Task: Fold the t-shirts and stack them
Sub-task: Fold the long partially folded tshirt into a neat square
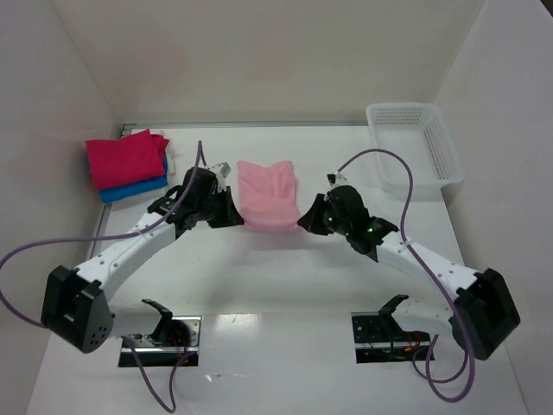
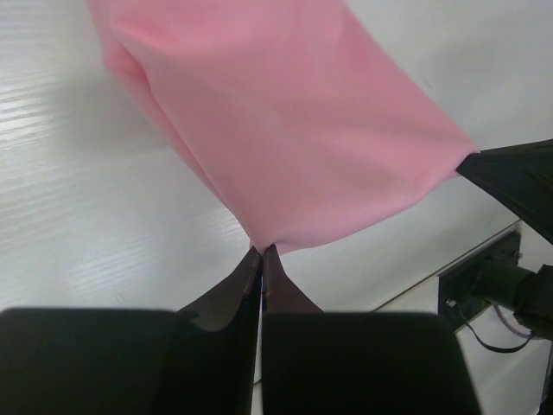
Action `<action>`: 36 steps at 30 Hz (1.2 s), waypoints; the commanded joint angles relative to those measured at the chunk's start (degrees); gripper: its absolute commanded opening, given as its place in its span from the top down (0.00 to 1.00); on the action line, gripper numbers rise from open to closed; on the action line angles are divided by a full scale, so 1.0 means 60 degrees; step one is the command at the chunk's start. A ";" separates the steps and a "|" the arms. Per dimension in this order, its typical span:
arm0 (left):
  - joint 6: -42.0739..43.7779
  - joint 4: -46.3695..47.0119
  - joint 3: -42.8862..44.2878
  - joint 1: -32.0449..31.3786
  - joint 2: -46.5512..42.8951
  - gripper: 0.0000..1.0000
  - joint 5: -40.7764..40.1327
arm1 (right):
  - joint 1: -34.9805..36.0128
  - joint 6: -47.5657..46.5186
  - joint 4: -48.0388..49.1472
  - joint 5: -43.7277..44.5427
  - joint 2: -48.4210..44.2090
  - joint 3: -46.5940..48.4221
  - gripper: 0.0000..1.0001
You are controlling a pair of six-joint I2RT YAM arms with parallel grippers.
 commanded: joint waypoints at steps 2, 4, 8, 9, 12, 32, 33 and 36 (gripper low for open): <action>-0.0480 -0.0856 0.0623 0.0038 -0.1135 1.00 -0.0680 | 0.0064 0.0189 -0.1002 0.0714 -0.0965 0.0765 1.00; -0.0480 -0.0990 0.1005 0.0038 -0.1169 1.00 -0.0700 | 0.0064 0.0101 -0.1104 0.0826 -0.1053 0.1096 1.00; -0.0480 -0.1012 0.1443 0.0126 -0.0810 1.00 -0.0700 | 0.0064 -0.0206 -0.1020 0.0948 -0.0226 0.1745 1.00; -0.0480 -0.1012 0.1465 0.0246 -0.0690 1.00 -0.0771 | 0.0064 -0.0278 -0.1002 0.1020 -0.0022 0.1851 1.00; -0.0392 -0.0943 0.1552 0.0463 -0.0239 1.00 -0.0788 | -0.0209 -0.0397 -0.0688 0.1036 0.0661 0.2068 1.00; 0.0208 0.0300 0.3589 0.2035 0.4178 1.00 -0.0006 | -0.1488 -0.1232 0.0626 0.0435 0.4960 0.4497 1.00; 0.0208 0.0335 0.3589 0.2074 0.4253 1.00 0.0018 | -0.1488 -0.1232 0.0653 0.0435 0.5172 0.4633 1.00; 0.0303 0.0555 0.3740 0.2338 0.4503 1.00 0.0330 | -0.1488 -0.1232 0.0654 0.0435 0.5710 0.5046 1.00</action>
